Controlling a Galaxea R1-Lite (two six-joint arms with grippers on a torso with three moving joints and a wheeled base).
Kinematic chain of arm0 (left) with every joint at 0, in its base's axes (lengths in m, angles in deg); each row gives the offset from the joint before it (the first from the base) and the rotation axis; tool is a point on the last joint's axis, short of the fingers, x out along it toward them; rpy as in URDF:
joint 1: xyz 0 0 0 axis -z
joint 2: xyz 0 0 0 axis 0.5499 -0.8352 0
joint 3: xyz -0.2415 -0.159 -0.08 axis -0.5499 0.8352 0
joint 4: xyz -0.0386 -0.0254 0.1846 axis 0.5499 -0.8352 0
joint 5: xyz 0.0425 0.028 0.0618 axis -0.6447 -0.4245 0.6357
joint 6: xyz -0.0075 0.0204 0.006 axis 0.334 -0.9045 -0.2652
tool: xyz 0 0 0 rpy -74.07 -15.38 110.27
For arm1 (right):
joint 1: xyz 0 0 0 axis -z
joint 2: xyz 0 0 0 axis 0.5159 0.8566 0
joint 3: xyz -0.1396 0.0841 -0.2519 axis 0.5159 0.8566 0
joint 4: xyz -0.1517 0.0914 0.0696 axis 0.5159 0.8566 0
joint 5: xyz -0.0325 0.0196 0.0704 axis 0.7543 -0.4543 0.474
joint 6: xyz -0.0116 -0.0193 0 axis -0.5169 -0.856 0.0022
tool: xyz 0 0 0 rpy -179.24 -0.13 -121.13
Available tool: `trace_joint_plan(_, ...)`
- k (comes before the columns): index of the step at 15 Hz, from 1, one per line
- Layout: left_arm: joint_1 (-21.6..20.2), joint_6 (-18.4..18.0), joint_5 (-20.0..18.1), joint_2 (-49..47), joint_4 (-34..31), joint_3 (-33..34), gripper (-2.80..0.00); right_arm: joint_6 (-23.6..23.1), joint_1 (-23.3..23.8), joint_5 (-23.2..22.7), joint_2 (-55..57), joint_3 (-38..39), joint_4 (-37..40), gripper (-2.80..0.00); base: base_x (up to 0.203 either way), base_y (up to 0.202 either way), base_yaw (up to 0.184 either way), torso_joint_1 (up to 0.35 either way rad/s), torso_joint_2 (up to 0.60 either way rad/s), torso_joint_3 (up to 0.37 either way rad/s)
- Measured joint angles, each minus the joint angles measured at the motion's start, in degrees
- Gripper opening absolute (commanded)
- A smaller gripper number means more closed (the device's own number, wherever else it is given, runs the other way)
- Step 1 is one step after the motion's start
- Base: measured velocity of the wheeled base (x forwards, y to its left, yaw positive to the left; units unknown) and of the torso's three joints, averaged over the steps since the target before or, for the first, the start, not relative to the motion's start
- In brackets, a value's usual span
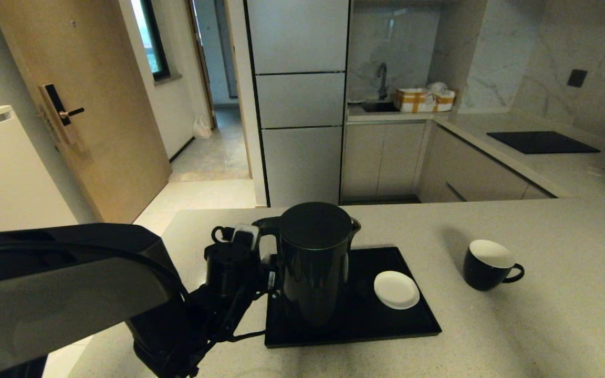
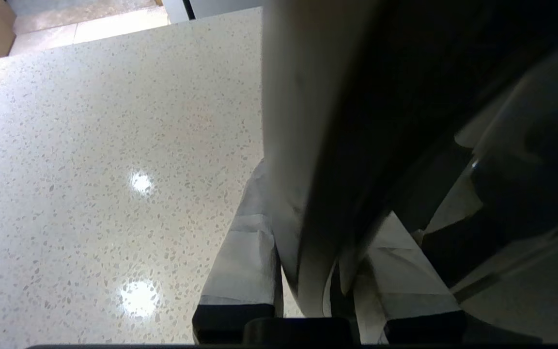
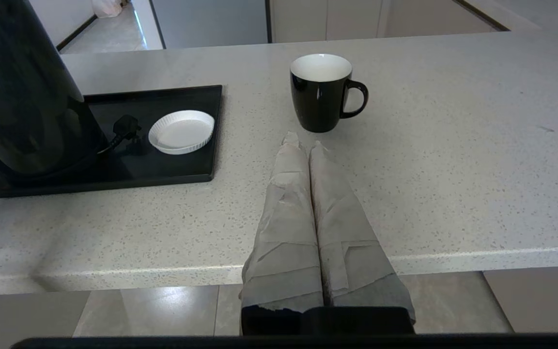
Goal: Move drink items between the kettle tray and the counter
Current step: Return the kettle to its original position
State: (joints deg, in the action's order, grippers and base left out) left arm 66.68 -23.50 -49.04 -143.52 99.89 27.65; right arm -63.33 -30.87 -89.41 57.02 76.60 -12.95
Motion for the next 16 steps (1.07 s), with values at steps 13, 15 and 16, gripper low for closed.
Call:
trace_joint_plan(13, 0.69, -0.15, 3.15, 4.24, -0.61, 6.15, 0.00, 0.00, 0.00, -0.01, 0.00, 0.00, 0.00, -2.80, 0.000, 0.000, 0.000, 0.000, 0.00, 0.000)
trace_joint_plan(15, 1.10, -0.04, 3.88, 4.57, -0.49, 6.49, 0.00, 0.00, 0.04, -0.01, 0.00, 0.00, 0.02, -2.80, 0.000, 0.000, 0.000, 0.000, 0.00, 0.000)
trace_joint_plan(16, 1.39, 0.02, 3.94, 4.77, 0.18, 6.56, 0.00, -0.02, 0.02, -0.01, 0.00, 0.00, 0.00, -2.80, 0.000, 0.000, 0.000, 0.000, 0.00, 0.000)
